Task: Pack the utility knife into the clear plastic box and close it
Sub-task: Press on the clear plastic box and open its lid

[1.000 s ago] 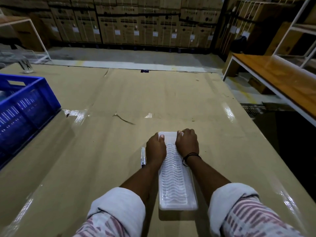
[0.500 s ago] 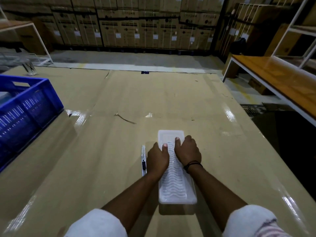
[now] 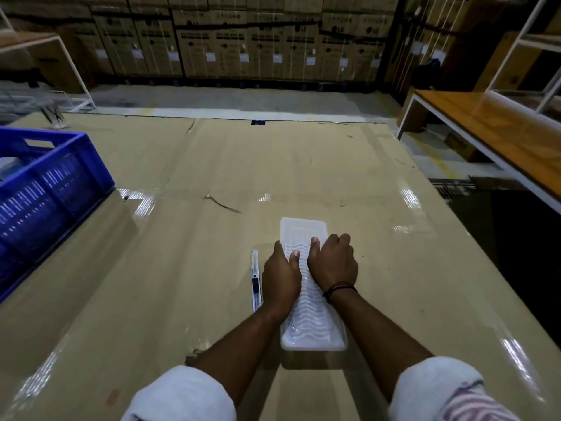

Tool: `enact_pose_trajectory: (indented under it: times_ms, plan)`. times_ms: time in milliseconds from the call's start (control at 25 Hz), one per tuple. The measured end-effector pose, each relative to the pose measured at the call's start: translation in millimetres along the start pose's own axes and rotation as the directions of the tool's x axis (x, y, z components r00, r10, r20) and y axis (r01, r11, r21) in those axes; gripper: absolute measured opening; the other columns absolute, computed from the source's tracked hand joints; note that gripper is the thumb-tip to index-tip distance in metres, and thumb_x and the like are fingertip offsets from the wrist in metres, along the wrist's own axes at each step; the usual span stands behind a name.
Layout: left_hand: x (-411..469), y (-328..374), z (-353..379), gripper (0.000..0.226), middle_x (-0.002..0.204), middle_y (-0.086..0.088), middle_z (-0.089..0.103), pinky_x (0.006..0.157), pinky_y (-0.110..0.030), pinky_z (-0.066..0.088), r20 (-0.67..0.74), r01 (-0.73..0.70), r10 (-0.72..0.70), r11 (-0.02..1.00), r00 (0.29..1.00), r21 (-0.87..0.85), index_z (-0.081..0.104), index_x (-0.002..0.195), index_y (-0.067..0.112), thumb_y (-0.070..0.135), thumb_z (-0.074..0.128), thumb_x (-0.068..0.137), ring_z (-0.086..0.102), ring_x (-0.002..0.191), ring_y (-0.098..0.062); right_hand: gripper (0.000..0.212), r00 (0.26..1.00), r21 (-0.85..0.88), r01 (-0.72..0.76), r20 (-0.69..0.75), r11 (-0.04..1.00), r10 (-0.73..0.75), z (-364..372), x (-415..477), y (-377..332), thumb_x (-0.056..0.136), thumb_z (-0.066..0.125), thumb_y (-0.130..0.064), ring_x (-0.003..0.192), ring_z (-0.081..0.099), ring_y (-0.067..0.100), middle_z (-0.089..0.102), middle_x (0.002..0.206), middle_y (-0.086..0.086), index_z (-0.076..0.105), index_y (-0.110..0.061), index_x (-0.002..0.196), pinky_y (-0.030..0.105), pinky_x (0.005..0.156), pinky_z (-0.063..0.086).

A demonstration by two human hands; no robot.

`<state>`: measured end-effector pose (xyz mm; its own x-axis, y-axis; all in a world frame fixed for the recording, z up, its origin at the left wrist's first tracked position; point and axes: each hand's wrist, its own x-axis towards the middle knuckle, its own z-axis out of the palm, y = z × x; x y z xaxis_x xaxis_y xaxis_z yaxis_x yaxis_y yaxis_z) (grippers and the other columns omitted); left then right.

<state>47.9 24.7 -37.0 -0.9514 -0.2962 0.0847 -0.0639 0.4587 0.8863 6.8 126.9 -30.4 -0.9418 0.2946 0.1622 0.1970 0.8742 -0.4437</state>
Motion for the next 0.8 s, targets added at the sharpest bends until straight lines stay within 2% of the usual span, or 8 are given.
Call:
enact_pose_trajectory:
  times_ms: [80,200,320,400,480,560,680,800]
  plan:
    - [-1.9,0.4,-3.7,0.033,0.122,-0.009,0.071,0.089,-0.031,0.052,0.000,0.001,-0.001,0.998,1.000,-0.057,0.058,0.130,0.008,0.028,0.047,0.106,0.067,0.108,-0.024,0.047,1.000,-0.005,0.011,-0.008,1.000,-0.011,-2.6,-2.3,-0.8,0.100,0.045,-0.044,0.106,0.060,0.036,0.052,0.121,0.015,0.058,-0.001,0.116,0.043,0.078,0.052]
    - [-4.3,2.8,-14.1,0.035,0.123,-0.002,0.069,0.085,-0.021,0.043,0.079,0.094,-0.083,0.985,0.993,-0.147,0.061,0.131,0.015,0.030,0.039,0.108,0.061,0.105,-0.012,0.046,0.999,-0.009,0.019,0.035,1.000,-0.018,-9.2,-4.1,-2.9,0.100,0.046,-0.042,0.111,0.058,0.036,0.051,0.125,0.015,0.056,-0.002,0.121,0.043,0.082,0.051]
    - [-17.1,-7.4,-28.0,0.038,0.113,-0.004,0.074,0.091,-0.038,0.054,0.160,0.185,-0.163,0.973,0.974,-0.135,0.067,0.114,0.015,0.036,0.036,0.108,0.067,0.103,-0.019,0.052,0.996,0.052,0.005,0.094,0.999,-0.010,-16.8,-10.9,1.9,0.099,0.045,-0.049,0.116,0.056,0.037,0.050,0.127,0.016,0.049,-0.005,0.126,0.045,0.087,0.050]
    - [-35.5,-13.3,-31.6,0.037,0.104,0.001,0.074,0.079,-0.030,0.054,0.184,0.168,-0.148,0.981,0.972,-0.097,0.066,0.110,0.017,0.041,0.038,0.107,0.069,0.095,-0.016,0.054,0.991,0.039,0.004,0.135,0.999,-0.009,-19.2,-20.6,10.3,0.100,0.041,-0.054,0.113,0.058,0.039,0.052,0.126,0.016,0.048,-0.007,0.126,0.045,0.085,0.050]
    - [-52.5,-14.1,-30.3,0.036,0.112,0.007,0.072,0.075,-0.024,0.049,0.199,0.125,-0.112,0.991,0.974,-0.056,0.062,0.123,0.022,0.045,0.042,0.105,0.067,0.101,-0.013,0.051,0.987,-0.010,0.041,0.155,0.999,-0.039,-16.1,-37.3,21.3,0.101,0.038,-0.054,0.105,0.063,0.039,0.053,0.123,0.016,0.048,-0.009,0.123,0.044,0.080,0.050]
    - [-58.4,-11.5,-25.7,0.041,0.127,0.002,0.068,0.086,-0.026,0.048,0.188,0.082,-0.082,0.997,0.979,0.008,0.052,0.136,0.020,0.044,0.044,0.104,0.065,0.112,-0.018,0.048,0.987,-0.033,0.073,0.144,0.997,-0.068,-14.3,-52.0,25.1,0.102,0.037,-0.052,0.095,0.066,0.039,0.053,0.120,0.016,0.048,-0.010,0.121,0.043,0.074,0.051]
    - [-57.8,-8.4,-19.6,0.044,0.137,-0.003,0.064,0.088,-0.024,0.044,0.152,0.052,-0.059,0.997,0.987,0.051,0.046,0.141,0.015,0.040,0.045,0.105,0.064,0.120,-0.023,0.044,0.991,-0.068,0.092,0.100,0.993,-0.085,-14.5,-58.5,23.0,0.102,0.038,-0.050,0.087,0.068,0.037,0.052,0.118,0.017,0.048,-0.010,0.119,0.040,0.067,0.052]
    - [-59.3,-8.6,-19.5,0.049,0.139,-0.003,0.064,0.092,-0.028,0.048,0.124,0.018,-0.028,0.996,0.992,0.082,0.041,0.146,0.015,0.040,0.046,0.104,0.063,0.121,-0.024,0.041,0.992,-0.090,0.119,0.055,0.989,-0.115,-16.1,-60.1,21.0,0.102,0.040,-0.048,0.082,0.068,0.035,0.053,0.114,0.017,0.050,-0.011,0.116,0.038,0.062,0.052]
